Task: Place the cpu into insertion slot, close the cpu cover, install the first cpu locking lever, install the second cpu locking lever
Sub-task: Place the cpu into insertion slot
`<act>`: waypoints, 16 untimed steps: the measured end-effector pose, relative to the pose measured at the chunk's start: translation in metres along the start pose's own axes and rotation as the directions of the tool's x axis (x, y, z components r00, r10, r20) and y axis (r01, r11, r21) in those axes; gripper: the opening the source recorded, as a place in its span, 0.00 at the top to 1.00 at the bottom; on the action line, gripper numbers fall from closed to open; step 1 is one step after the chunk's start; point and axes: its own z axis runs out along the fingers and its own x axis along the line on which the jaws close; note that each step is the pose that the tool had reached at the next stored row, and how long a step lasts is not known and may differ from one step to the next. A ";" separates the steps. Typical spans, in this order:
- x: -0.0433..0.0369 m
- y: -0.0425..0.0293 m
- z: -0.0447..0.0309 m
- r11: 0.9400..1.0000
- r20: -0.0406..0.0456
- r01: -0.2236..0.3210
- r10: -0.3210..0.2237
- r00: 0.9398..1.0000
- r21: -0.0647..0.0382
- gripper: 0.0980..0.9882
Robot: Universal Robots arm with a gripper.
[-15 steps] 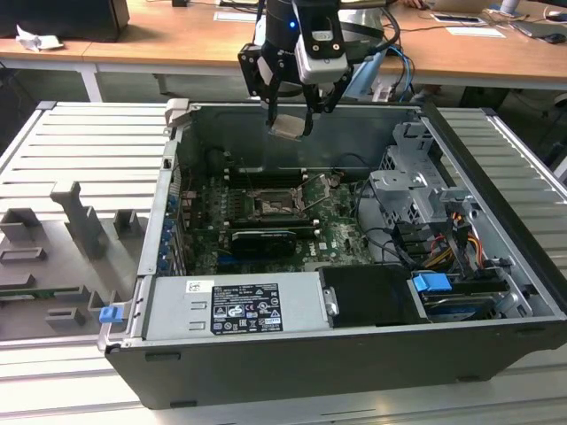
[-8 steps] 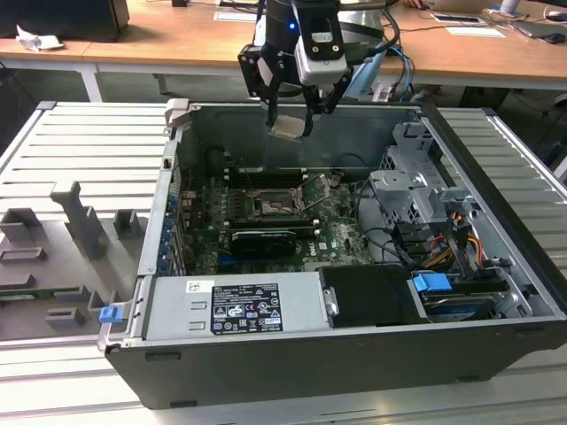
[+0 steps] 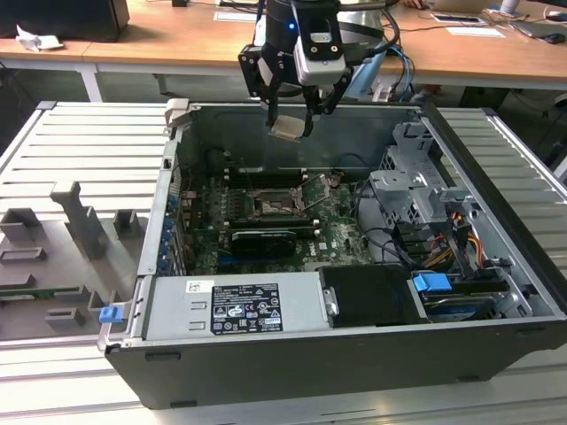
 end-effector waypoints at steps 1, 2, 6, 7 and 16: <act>0.0000 0.0000 0.0001 1.000 0.000 -0.003 0.003 1.000 0.000 0.50; 0.0000 0.0000 0.0001 1.000 0.001 -0.006 0.006 1.000 0.000 0.50; 0.0000 0.0000 0.0002 1.000 0.002 -0.017 0.017 1.000 0.000 0.50; 0.0000 0.0000 0.0002 1.000 0.002 -0.019 0.019 1.000 0.000 0.50; 0.0000 -0.0001 0.0005 0.999 0.004 -0.041 0.041 0.999 -0.001 0.50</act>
